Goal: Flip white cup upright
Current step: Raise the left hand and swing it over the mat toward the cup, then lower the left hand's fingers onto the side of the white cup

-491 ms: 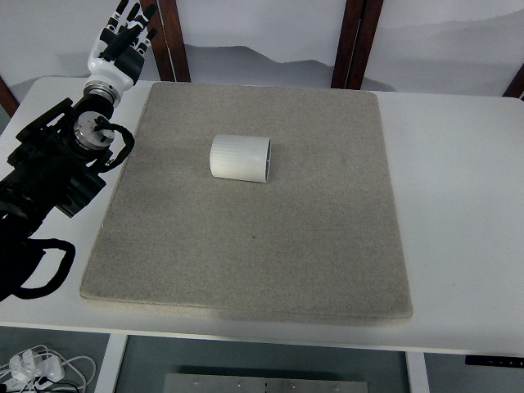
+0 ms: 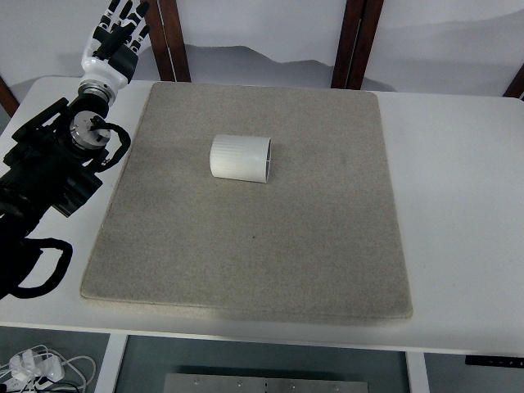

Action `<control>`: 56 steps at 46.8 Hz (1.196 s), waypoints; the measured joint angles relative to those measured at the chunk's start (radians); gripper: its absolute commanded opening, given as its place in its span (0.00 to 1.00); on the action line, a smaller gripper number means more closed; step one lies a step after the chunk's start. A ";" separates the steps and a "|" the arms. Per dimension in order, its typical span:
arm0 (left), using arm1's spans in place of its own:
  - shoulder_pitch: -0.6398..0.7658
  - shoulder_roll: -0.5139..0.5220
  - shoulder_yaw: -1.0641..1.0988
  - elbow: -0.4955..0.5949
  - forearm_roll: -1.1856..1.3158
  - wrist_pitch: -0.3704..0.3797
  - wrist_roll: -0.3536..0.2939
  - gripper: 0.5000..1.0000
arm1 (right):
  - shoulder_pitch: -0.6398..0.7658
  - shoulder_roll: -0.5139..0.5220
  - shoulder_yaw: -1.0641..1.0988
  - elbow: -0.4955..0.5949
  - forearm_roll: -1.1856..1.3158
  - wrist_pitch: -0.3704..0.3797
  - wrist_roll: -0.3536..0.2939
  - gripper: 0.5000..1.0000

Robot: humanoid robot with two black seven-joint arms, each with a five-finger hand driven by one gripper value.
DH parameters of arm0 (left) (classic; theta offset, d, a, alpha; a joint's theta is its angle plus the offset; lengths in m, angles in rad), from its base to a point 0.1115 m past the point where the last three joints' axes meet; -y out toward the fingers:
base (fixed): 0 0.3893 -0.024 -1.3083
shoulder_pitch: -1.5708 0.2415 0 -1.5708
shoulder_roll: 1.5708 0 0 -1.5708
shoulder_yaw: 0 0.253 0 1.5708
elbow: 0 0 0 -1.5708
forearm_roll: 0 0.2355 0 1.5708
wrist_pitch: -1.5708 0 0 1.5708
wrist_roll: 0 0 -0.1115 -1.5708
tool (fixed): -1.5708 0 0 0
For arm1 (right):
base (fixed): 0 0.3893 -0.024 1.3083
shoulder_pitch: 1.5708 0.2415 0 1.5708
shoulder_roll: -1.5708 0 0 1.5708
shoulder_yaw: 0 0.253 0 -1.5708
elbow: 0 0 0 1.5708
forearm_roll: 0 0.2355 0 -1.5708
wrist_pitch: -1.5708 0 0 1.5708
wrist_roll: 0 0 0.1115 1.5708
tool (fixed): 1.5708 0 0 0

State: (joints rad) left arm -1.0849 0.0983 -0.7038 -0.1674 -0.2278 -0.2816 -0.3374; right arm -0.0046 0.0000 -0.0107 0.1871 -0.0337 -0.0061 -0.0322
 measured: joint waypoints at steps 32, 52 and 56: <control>-0.086 0.130 0.188 -0.167 0.309 -0.030 0.005 1.00 | 0.000 0.000 0.000 0.000 0.000 0.000 0.000 0.90; -0.058 0.412 0.301 -0.663 0.821 -0.029 0.006 1.00 | 0.000 0.000 0.000 0.000 0.000 0.000 0.000 0.90; -0.057 0.460 0.334 -0.752 0.920 -0.022 0.007 1.00 | 0.000 0.000 0.000 0.000 0.000 0.000 0.000 0.90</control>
State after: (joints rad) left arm -1.1415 0.5579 -0.3698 -0.9197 0.6921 -0.3032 -0.3303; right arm -0.0045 0.0000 -0.0107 0.1871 -0.0338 -0.0062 -0.0322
